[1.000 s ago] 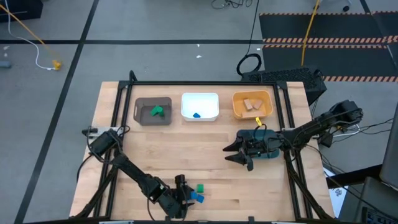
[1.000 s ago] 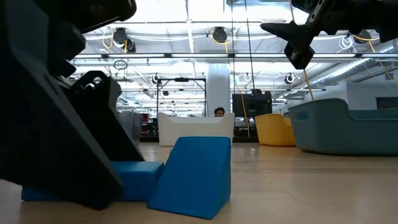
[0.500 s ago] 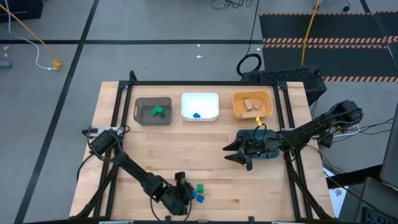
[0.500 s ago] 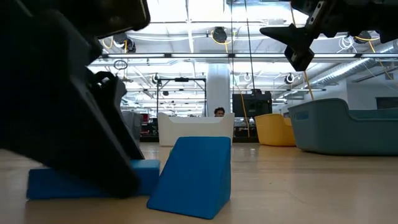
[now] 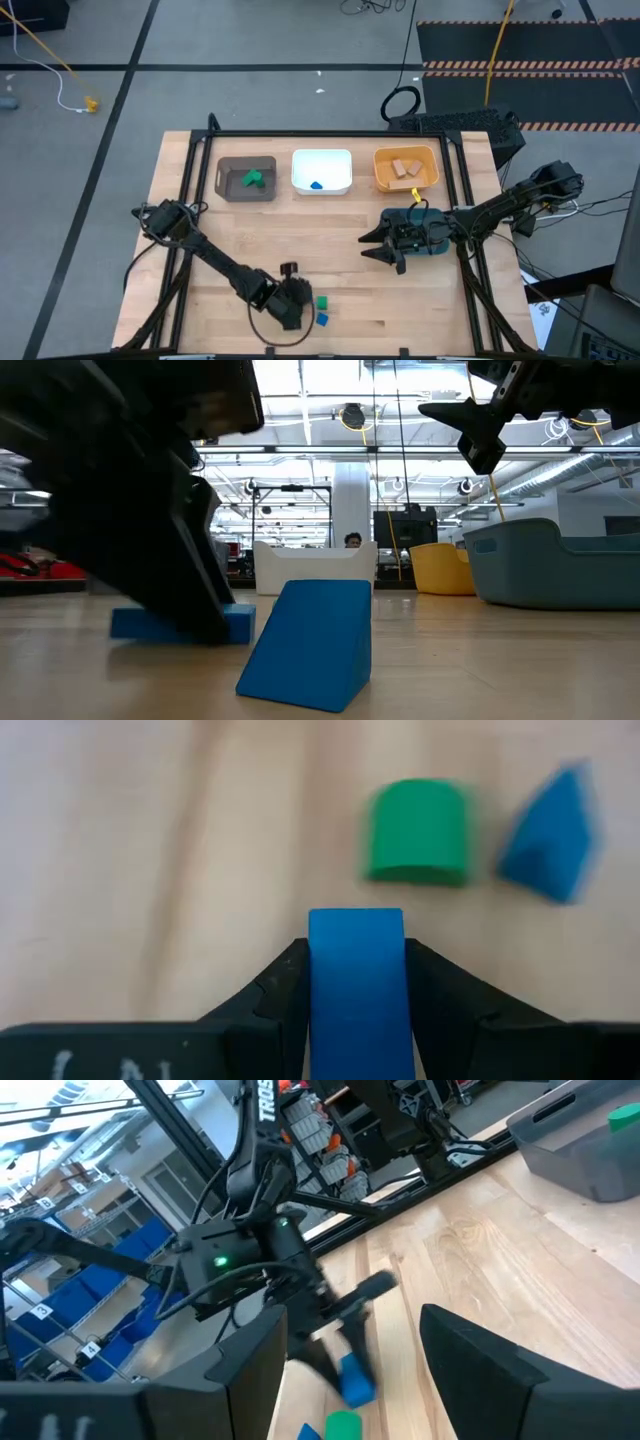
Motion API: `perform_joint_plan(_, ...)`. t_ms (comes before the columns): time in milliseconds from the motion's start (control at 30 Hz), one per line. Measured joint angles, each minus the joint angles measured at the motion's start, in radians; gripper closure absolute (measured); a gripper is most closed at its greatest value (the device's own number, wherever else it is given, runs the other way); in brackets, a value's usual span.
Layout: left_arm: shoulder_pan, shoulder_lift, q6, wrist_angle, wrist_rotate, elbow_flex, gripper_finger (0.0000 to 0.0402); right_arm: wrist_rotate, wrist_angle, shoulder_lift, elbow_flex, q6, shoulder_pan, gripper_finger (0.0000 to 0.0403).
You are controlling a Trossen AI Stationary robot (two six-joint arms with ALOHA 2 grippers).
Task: Sort & place blocks by color
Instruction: Put the left blue block into the white bin
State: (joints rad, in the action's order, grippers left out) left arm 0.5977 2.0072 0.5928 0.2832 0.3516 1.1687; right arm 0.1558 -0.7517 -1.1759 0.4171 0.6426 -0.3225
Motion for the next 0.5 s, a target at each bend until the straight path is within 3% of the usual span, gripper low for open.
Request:
perform_joint_plan(200, -0.074, -0.066, -0.045, 0.124, 0.009, -0.005, 0.0272, -0.002, 0.000, 0.000, 0.000, 0.000, 0.000, 0.0179)
perform_joint_plan(500, -0.221, -0.162, -0.068, 0.135, 0.036, -0.004, 0.0269, -0.001, -0.003, 0.000, 0.000, -0.012, 0.000, 0.0179)
